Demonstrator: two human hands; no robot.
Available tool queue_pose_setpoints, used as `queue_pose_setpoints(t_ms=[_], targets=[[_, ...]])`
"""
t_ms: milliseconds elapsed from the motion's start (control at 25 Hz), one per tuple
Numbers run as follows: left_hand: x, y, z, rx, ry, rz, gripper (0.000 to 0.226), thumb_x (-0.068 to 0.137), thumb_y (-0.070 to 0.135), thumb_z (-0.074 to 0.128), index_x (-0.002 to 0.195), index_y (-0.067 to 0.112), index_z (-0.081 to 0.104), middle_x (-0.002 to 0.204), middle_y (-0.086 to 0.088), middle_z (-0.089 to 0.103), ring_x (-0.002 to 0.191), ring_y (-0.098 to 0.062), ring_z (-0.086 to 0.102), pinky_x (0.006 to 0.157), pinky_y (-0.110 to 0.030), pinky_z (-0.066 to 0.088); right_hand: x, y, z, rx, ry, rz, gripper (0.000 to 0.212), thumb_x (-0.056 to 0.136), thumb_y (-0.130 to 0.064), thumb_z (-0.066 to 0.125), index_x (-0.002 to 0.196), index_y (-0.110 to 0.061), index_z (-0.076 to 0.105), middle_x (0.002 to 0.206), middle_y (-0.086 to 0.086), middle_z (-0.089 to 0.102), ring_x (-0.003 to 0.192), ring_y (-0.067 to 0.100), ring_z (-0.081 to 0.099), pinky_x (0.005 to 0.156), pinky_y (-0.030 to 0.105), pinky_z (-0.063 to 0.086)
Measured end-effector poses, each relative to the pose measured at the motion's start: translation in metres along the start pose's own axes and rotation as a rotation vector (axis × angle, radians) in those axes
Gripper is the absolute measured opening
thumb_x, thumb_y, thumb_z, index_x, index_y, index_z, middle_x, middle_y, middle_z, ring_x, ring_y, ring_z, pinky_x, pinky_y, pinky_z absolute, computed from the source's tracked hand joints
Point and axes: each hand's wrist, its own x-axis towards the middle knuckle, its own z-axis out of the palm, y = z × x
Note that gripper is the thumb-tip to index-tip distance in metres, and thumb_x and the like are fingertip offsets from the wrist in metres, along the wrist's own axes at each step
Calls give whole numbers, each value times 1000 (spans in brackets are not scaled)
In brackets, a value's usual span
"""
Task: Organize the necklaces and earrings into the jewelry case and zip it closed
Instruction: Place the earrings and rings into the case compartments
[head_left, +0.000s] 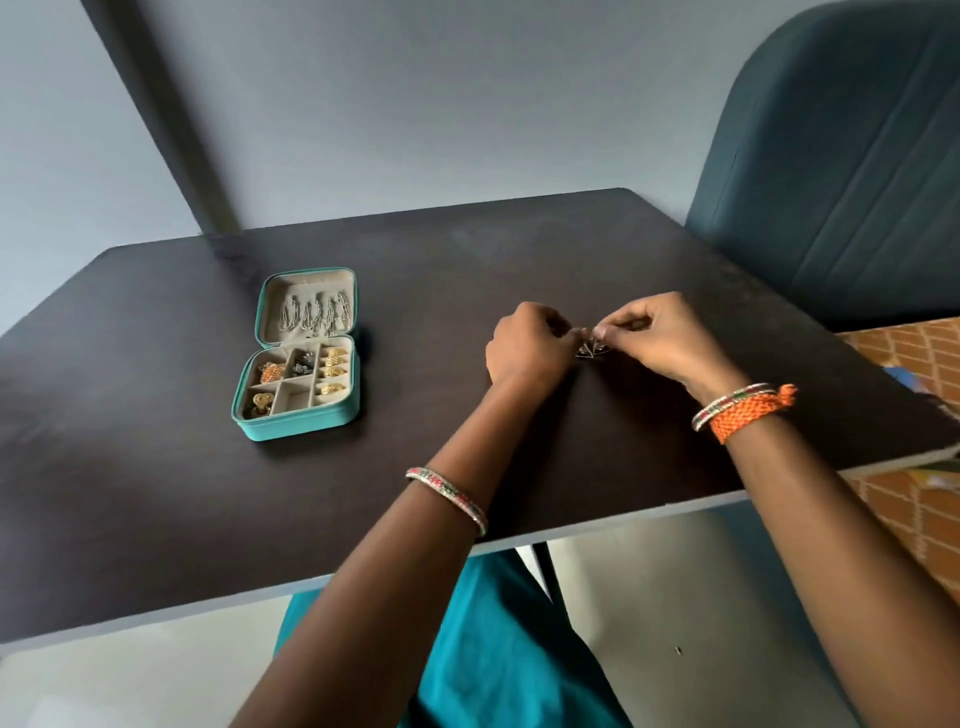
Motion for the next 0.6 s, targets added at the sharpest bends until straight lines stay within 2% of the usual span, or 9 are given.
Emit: queue_pose_setpoints(t_ms=[80,160,360,480,600], targets=[[-2,5,6,78,23,24,17,82,35,67,91,23,73,97,-3,72,98,-24,63,89,-39,50,4,4,5,-34,-4,13,18,76,-23,74,61,-29,67,73,-3,71,78,19,68,76,38,56],[-4,7,9,86,39,43,14,83,31,66,89,21,74,95,-6,72,95,-27,63,88,-39,51,6,6,8,-48,-1,35,17,75,-25,73,60,-28,67,73,-3,72,77,19,68,75,41,57],[-4,3,13,-14,61,49,15,84,23,66,87,10,73,89,-8,72,88,-24,66,80,-35,54,-3,1,-1,-12,29,39,17,82,-22,68,66,-24,66,74,-4,68,77,15,64,71,31,51],[-7,-2,7,-136,96,39,16,85,22,67,79,8,72,79,-7,72,80,-20,67,74,-30,53,-15,-7,-5,241,39,68,17,90,-12,59,75,-18,58,74,-2,66,66,9,58,61,21,45],[-15,-3,-5,-508,29,-7,18,86,18,67,71,10,67,73,-7,69,69,-13,66,65,-27,54,-30,-21,-6,566,58,114,13,94,-1,48,92,-11,56,74,3,63,60,10,53,56,19,46]])
